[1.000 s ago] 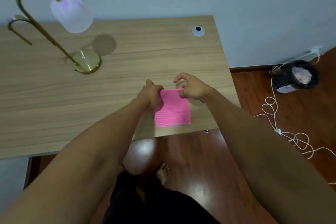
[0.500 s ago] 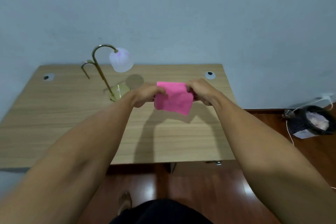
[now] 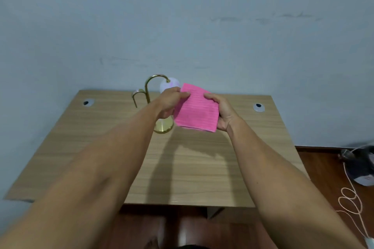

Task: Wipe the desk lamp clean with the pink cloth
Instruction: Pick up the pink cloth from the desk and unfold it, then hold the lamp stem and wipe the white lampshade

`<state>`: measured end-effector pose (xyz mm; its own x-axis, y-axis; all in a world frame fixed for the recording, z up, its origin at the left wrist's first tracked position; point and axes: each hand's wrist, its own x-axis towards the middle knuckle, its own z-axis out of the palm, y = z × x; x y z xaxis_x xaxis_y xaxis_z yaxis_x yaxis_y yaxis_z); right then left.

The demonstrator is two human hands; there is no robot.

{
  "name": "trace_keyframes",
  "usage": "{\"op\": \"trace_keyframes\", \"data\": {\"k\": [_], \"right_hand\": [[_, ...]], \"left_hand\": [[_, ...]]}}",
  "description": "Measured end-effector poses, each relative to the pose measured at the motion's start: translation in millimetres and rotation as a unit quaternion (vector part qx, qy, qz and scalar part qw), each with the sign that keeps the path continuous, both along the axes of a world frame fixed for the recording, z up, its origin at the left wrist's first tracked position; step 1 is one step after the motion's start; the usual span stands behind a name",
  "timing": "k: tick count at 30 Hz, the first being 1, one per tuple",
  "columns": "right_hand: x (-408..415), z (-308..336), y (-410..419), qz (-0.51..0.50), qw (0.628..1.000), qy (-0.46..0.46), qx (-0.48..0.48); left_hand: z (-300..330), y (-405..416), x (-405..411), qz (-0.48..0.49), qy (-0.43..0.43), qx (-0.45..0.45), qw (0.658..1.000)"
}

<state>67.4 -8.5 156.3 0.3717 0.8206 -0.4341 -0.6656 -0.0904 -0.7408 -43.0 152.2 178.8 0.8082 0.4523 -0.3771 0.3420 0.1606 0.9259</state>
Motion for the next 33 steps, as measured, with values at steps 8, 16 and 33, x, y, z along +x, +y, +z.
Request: {"op": "trace_keyframes", "data": {"k": [8, 16, 33], "right_hand": [[-4.3, 9.1, 54.7, -0.230, 0.971, -0.015, -0.057], [-11.2, -16.6, 102.9, -0.271, 0.928, -0.206, -0.151], [-49.8, -30.9, 206.4, -0.282, 0.850, -0.402, -0.192]], "left_hand": [[-9.3, 61.7, -36.8, 0.254, 0.028, 0.325, 0.910], [-24.8, 125.1, -53.3, 0.146, 0.030, 0.470, 0.870], [-45.0, 165.4, -39.7, 0.027, -0.044, 0.553, 0.831]]}}
